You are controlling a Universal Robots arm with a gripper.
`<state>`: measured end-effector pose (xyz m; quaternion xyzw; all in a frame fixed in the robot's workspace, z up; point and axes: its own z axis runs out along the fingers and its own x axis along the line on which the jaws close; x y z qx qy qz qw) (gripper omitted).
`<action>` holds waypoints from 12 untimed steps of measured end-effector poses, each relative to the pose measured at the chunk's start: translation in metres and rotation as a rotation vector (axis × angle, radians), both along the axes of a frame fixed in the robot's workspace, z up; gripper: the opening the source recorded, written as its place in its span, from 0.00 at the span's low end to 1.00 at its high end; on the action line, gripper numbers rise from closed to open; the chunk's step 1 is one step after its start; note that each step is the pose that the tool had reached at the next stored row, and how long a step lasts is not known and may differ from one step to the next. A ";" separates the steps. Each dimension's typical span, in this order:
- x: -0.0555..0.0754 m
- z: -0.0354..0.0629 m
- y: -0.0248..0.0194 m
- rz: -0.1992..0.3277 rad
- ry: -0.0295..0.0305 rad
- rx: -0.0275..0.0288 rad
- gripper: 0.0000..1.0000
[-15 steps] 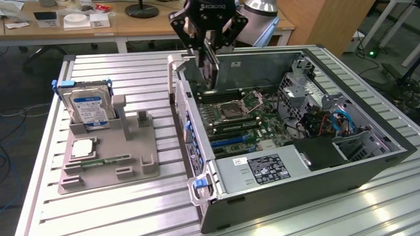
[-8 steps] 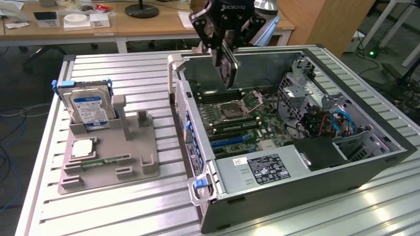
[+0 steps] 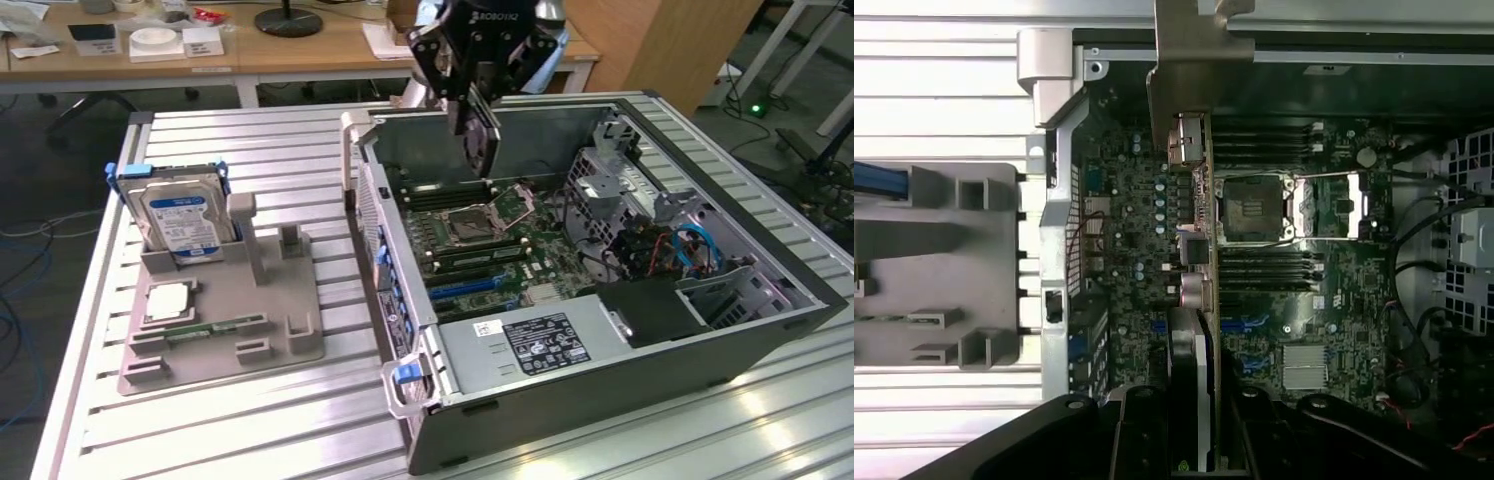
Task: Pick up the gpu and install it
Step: 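Pick up the gpu and move the gpu toward the slot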
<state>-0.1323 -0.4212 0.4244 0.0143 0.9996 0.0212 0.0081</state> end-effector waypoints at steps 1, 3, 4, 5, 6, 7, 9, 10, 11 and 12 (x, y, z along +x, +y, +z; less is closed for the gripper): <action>0.001 -0.0001 0.0000 -0.003 0.0001 -0.0001 0.28; 0.005 -0.0003 0.0000 -0.008 0.0001 -0.0001 0.28; 0.007 -0.0004 0.0000 -0.010 0.0001 -0.0001 0.28; 0.009 -0.0005 0.0000 -0.011 0.0001 -0.0001 0.28; 0.012 -0.0006 0.0000 -0.012 0.0000 -0.0001 0.28; 0.015 -0.0008 0.0000 -0.012 0.0000 0.0000 0.28; 0.020 -0.0011 0.0000 -0.014 0.0000 0.0000 0.28; 0.022 -0.0013 0.0000 -0.015 0.0000 0.0000 0.28; 0.024 -0.0014 0.0000 -0.016 0.0001 0.0000 0.28; 0.027 -0.0016 0.0000 -0.017 0.0000 0.0000 0.28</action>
